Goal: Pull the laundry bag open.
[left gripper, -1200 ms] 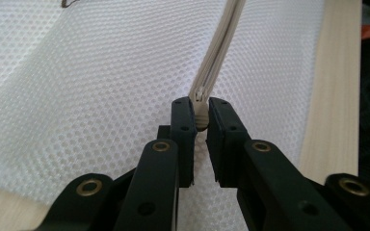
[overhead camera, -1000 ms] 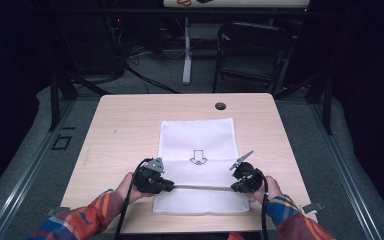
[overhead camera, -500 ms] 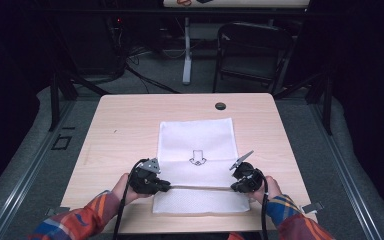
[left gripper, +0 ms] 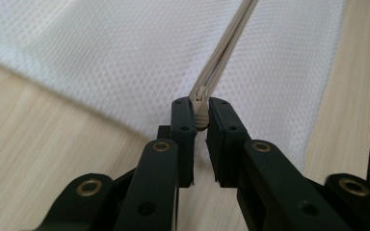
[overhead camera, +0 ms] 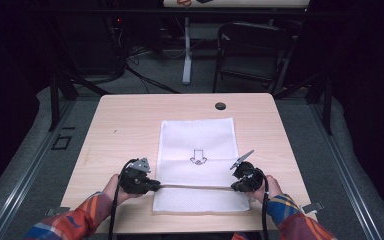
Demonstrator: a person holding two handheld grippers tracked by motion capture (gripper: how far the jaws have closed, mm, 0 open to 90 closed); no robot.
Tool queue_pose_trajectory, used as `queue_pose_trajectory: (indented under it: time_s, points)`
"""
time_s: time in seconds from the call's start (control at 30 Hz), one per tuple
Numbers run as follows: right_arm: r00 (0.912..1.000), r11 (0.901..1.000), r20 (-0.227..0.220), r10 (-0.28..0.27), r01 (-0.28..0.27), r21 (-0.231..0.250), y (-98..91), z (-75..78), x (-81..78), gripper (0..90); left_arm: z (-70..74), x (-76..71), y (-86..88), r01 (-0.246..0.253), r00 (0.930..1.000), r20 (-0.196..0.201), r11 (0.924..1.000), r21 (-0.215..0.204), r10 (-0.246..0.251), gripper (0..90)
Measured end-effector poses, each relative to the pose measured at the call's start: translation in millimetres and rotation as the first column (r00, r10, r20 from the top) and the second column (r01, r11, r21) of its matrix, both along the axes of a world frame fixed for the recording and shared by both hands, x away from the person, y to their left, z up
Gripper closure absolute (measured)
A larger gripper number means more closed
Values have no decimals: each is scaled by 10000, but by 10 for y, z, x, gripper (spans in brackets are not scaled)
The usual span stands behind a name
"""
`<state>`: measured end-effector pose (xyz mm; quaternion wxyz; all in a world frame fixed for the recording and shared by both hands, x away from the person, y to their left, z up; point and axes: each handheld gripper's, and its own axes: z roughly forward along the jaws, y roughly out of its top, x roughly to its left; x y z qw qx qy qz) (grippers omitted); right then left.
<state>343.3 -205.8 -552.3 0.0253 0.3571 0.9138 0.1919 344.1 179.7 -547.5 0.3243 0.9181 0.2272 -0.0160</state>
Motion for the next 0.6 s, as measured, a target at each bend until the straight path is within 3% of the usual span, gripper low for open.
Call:
queue_pose_trajectory:
  time_s: [0.17, 0.27, 0.4, 0.6]
  points:
    - [9999, 9999, -26, -99, 99, 52, -23, 2, 17, 900, -6, -12, 204, -445, 9990, -78, 9990, 86, 445, 815]
    - [10000, 10000, 37, -83, 84, -14, -17, 2, 16, 900, -12, -45, 171, -213, 9998, 16, 9987, 467, 212, 815]
    - [9999, 9998, 43, -117, 117, 154, -19, -6, 11, 900, -36, -22, 173, -254, 9994, -206, 9985, 477, 264, 815]
    - [10000, 10000, 57, -36, 36, -23, -20, 2, 12, 900, -63, -18, 165, -358, 9985, -393, 9982, 471, 377, 812]
